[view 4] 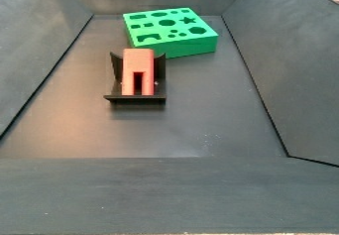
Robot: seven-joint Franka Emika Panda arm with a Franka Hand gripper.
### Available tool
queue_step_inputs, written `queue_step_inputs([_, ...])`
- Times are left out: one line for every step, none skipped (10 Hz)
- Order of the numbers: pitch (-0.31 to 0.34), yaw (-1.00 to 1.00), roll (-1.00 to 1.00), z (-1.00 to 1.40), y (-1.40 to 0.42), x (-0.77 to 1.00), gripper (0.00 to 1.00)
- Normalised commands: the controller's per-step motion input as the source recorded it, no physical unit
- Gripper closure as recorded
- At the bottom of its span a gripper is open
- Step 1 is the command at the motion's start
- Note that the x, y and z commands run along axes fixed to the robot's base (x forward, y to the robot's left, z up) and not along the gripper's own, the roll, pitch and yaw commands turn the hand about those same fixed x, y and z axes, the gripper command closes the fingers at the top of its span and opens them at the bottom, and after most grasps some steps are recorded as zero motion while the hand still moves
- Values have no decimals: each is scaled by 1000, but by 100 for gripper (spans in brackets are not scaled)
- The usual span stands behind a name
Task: Pick up the square-circle object. Move up. Place the square-circle object on the fixture. Regrasp the square-circle object. Rotate the square-circle object. Move to above the board. Insert the square-circle object.
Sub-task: Regrasp the square-circle object.
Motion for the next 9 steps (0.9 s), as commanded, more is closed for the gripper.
queue_step_inputs([149, 100, 778, -16, -40, 101, 0])
queue_step_inputs([142, 127, 529, -20, -44, 101, 0])
queue_step_inputs([137, 139, 406, -19, -44, 103, 0])
queue_step_inputs([113, 157, 246, -6, -28, 93, 0])
queue_step_inputs([172, 200, 256, -1000, 75, 35, 0])
queue_step_inputs([140, 205, 237, -1000, 73, 36, 0])
queue_step_inputs([102, 214, 215, -1000, 65, 49, 0])
queue_step_inputs([62, 211, 174, -1000, 56, 66, 0])
queue_step_inputs([33, 201, 149, -1000, 52, 81, 0])
